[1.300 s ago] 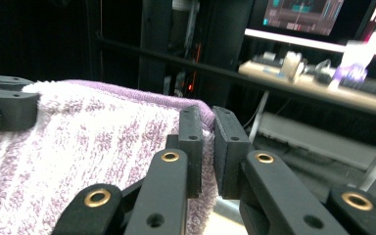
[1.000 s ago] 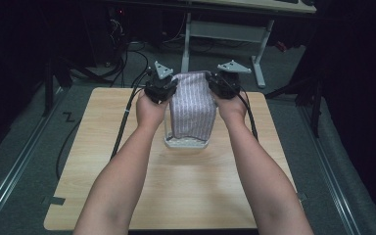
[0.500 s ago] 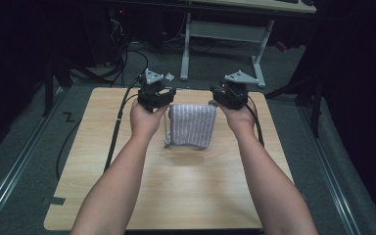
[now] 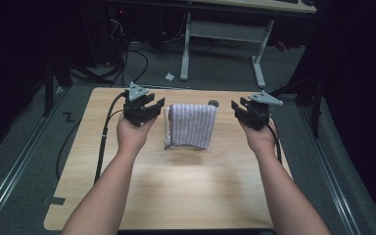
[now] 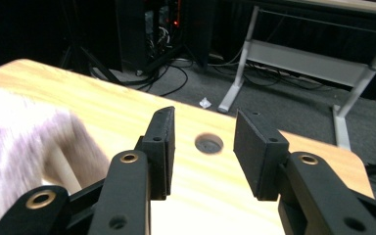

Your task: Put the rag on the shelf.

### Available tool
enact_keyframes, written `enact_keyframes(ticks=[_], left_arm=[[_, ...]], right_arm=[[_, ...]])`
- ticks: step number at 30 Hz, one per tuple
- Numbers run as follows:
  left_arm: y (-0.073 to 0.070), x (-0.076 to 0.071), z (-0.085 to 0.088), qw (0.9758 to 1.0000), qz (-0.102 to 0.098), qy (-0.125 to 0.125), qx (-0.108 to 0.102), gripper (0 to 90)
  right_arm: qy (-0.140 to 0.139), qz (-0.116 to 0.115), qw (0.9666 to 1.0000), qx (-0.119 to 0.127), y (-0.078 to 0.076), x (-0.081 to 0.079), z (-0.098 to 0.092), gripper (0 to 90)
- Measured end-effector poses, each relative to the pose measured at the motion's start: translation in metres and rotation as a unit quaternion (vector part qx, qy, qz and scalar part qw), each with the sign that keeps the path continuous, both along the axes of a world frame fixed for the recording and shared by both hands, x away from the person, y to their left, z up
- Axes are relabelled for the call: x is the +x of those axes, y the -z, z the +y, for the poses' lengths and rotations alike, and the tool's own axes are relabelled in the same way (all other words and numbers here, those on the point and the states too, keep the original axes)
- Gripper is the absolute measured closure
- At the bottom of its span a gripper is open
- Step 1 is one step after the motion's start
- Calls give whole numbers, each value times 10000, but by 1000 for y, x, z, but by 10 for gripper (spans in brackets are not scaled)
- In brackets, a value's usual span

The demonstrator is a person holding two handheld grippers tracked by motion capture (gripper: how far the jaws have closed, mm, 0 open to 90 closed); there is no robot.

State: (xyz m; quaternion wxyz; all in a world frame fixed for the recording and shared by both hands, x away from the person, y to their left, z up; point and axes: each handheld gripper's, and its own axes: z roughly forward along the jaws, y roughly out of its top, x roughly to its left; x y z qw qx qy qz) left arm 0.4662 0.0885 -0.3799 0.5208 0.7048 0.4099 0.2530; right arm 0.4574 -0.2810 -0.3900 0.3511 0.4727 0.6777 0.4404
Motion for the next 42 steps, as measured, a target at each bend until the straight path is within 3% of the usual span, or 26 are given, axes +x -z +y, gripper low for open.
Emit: enact_keyframes(ticks=[8,15,20,23,27,28,29,30,31,32,34,36,38,40,42], left_arm=[[41,-34,18,9999,44,84,44,562],[78,-63,29,9994,282,191,78,551],[103,-87,33,9977,575,357,-37,538],[119,-101,32,9968,678,413,121,528],[154,-127,30,9944,800,362,586,526],[157,-133,28,9915,1079,423,589,551],[152,-137,26,9892,1281,565,433,550],[146,-147,24,9910,1086,752,230,510],[144,-152,23,9921,945,798,227,514],[144,-157,20,9921,874,838,336,516],[150,-154,12,9888,915,837,828,515],[155,-146,10,9870,1108,866,773,514],[155,-144,11,9876,1142,911,580,514],[155,-146,10,9873,1067,948,695,513],[158,-147,10,9867,1039,935,834,509]], right_arm=[[-101,7,9997,-200,34,-37,-16,569],[-284,170,9992,-210,63,-64,-17,553],[-412,358,9981,-292,85,-83,-12,562],[-463,411,9976,-319,96,-95,-6,561],[-505,497,9971,-261,114,-117,6,538],[-512,495,9974,-134,121,-127,9,545],[-563,528,9970,-80,128,-136,11,549],[-663,700,9952,-184,130,-142,17,514],[-813,713,9930,-468,131,-148,25,491],[-847,645,9926,-589,132,-153,28,503],[-1004,756,9904,-568,138,-158,35,495],[-1136,832,9877,-681,143,-153,44,487],[-1139,817,9869,-799,145,-147,50,479],[-1107,878,9877,-668,145,-143,51,476],[-1123,851,9876,-685,145,-144,50,477]])
